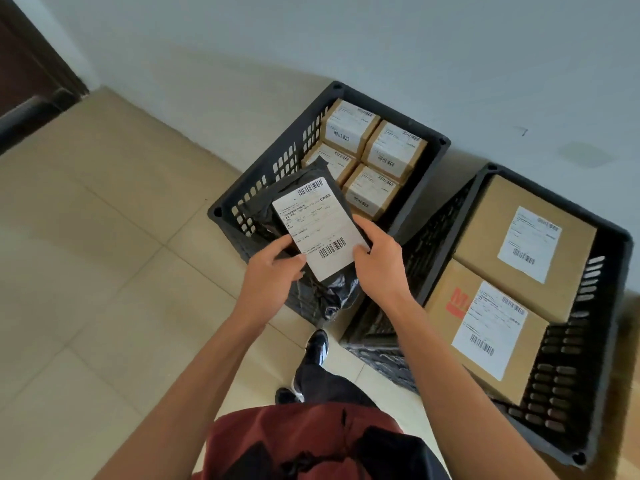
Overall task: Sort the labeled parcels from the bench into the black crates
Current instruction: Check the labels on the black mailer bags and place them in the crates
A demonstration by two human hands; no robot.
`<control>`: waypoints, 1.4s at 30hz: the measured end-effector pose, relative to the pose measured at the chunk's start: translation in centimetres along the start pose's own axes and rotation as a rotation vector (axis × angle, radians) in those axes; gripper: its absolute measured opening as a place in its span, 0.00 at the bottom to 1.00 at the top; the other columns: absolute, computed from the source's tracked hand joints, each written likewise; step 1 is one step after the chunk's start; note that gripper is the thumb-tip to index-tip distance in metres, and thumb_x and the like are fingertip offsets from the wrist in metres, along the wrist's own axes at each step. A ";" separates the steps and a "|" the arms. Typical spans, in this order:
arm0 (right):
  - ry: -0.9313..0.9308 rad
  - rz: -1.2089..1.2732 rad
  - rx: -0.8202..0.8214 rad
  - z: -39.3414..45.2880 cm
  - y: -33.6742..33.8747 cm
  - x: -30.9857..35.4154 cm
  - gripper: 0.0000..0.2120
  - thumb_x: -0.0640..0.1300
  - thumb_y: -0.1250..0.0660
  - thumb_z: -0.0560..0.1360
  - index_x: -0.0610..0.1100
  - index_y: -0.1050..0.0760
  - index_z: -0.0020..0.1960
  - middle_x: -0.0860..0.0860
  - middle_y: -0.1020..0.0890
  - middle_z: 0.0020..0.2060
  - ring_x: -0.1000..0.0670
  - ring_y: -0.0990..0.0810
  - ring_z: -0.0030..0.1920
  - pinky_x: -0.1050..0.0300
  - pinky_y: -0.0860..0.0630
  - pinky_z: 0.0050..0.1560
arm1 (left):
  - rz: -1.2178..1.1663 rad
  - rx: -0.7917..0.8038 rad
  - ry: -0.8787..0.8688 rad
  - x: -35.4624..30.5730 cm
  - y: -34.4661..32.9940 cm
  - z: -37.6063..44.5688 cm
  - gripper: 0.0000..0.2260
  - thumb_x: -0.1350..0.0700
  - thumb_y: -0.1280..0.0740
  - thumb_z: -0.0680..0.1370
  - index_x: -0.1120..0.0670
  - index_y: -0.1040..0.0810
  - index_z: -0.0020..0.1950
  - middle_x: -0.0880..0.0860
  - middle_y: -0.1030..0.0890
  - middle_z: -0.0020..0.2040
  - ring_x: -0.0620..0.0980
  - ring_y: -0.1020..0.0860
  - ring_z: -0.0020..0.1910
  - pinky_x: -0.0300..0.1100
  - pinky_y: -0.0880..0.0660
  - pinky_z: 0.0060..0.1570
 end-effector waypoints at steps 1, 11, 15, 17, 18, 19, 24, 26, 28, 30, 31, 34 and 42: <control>-0.011 -0.007 0.007 1.2 0.0 0.1 0.25 0.33 0.45 0.84 0.51 0.29 0.76 0.61 0.19 0.50 0.62 0.17 0.37 0.68 0.26 0.28 | 0.003 0.012 0.027 0.0 -0.2 1.2 0.17 0.59 0.35 0.84 0.38 0.22 0.65 0.33 0.15 0.52 0.37 0.17 0.53 0.44 0.20 0.60; -0.092 -0.184 0.076 12.1 -1.2 -1.9 0.28 0.29 0.47 0.82 0.46 0.32 0.79 0.51 0.23 0.57 0.53 0.22 0.46 0.72 0.28 0.33 | -0.117 0.170 0.257 1.4 -3.6 11.2 0.12 0.62 0.35 0.84 0.44 0.23 0.60 0.54 0.18 0.64 0.54 0.18 0.60 0.48 0.19 0.57; -0.107 -0.285 0.087 16.4 -2.6 -3.8 0.28 0.28 0.46 0.81 0.44 0.31 0.78 0.44 0.22 0.68 0.52 0.23 0.58 0.72 0.27 0.41 | -0.159 0.238 0.369 3.5 -4.7 14.5 0.17 0.59 0.34 0.84 0.48 0.26 0.72 0.51 0.19 0.66 0.52 0.20 0.64 0.47 0.18 0.53; -0.122 -0.301 0.101 18.3 -3.6 -5.0 0.28 0.27 0.46 0.81 0.44 0.29 0.77 0.44 0.21 0.68 0.53 0.24 0.59 0.73 0.26 0.40 | -0.182 0.247 0.433 4.5 -4.9 16.0 0.18 0.59 0.34 0.84 0.48 0.27 0.73 0.50 0.20 0.66 0.51 0.21 0.65 0.46 0.18 0.50; -0.132 -0.304 0.107 19.2 -4.1 -5.5 0.28 0.27 0.45 0.81 0.45 0.28 0.76 0.44 0.21 0.68 0.51 0.23 0.60 0.72 0.25 0.41 | -0.190 0.251 0.461 5.0 -5.0 16.8 0.17 0.59 0.34 0.84 0.48 0.27 0.72 0.49 0.20 0.66 0.50 0.21 0.64 0.45 0.19 0.49; -0.142 -0.311 0.111 20.1 -4.6 -6.1 0.28 0.28 0.45 0.81 0.46 0.28 0.76 0.44 0.21 0.68 0.48 0.21 0.62 0.69 0.23 0.44 | -0.193 0.255 0.483 5.5 -5.0 17.5 0.16 0.59 0.33 0.84 0.48 0.26 0.71 0.49 0.19 0.65 0.49 0.21 0.63 0.45 0.19 0.48; -0.162 -0.364 0.100 23.9 -6.7 -8.3 0.27 0.27 0.43 0.80 0.44 0.26 0.75 0.44 0.21 0.68 0.45 0.22 0.67 0.61 0.24 0.55 | -0.163 0.287 0.541 7.0 -5.1 21.0 0.13 0.57 0.34 0.84 0.43 0.25 0.67 0.44 0.19 0.60 0.47 0.21 0.62 0.49 0.17 0.55; -0.148 -0.371 0.069 25.3 -7.3 -8.5 0.27 0.26 0.43 0.79 0.43 0.25 0.74 0.43 0.20 0.68 0.44 0.22 0.67 0.57 0.22 0.58 | -0.131 0.310 0.534 7.1 -5.3 22.2 0.13 0.56 0.35 0.84 0.42 0.26 0.67 0.43 0.20 0.62 0.45 0.22 0.64 0.50 0.18 0.58; -0.133 -0.391 0.029 26.3 -7.7 -9.0 0.28 0.25 0.44 0.78 0.43 0.24 0.73 0.41 0.19 0.67 0.41 0.21 0.66 0.51 0.21 0.60 | -0.110 0.333 0.534 7.3 -5.6 23.2 0.15 0.55 0.35 0.84 0.43 0.26 0.70 0.43 0.20 0.65 0.44 0.24 0.66 0.51 0.19 0.61; -0.120 -0.425 -0.003 26.9 -8.0 -9.4 0.29 0.23 0.44 0.77 0.41 0.25 0.73 0.39 0.19 0.66 0.39 0.21 0.66 0.49 0.22 0.61 | -0.058 0.354 0.510 7.3 -5.8 24.2 0.16 0.55 0.35 0.85 0.44 0.27 0.71 0.39 0.22 0.64 0.40 0.24 0.63 0.52 0.22 0.65; -0.114 -0.435 -0.010 27.1 -8.2 -9.6 0.29 0.23 0.43 0.77 0.41 0.25 0.73 0.38 0.19 0.66 0.38 0.22 0.67 0.48 0.23 0.63 | -0.027 0.367 0.497 7.2 -5.8 24.5 0.16 0.55 0.35 0.85 0.43 0.29 0.72 0.36 0.23 0.62 0.38 0.25 0.60 0.52 0.23 0.66; -0.071 -0.437 -0.047 26.7 -8.3 -9.2 0.28 0.23 0.41 0.75 0.38 0.24 0.72 0.36 0.19 0.64 0.36 0.21 0.65 0.43 0.23 0.65 | 0.034 0.387 0.485 7.2 -5.4 24.8 0.17 0.55 0.36 0.85 0.45 0.27 0.74 0.40 0.22 0.65 0.38 0.23 0.58 0.50 0.22 0.65; 0.017 -0.626 -0.040 18.0 -10.2 -7.5 0.24 0.35 0.31 0.78 0.43 0.24 0.73 0.40 0.30 0.77 0.36 0.33 0.76 0.34 0.32 0.71 | 1.001 0.367 -0.331 2.8 -0.9 25.7 0.22 0.54 0.32 0.82 0.52 0.27 0.76 0.54 0.31 0.77 0.54 0.37 0.78 0.59 0.34 0.75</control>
Point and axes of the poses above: each hand's wrist, its own z-axis towards the middle knuckle, its own y-axis out of the back of the hand, x = y × z, the point moved 10 cm from there along z, towards the middle knuckle
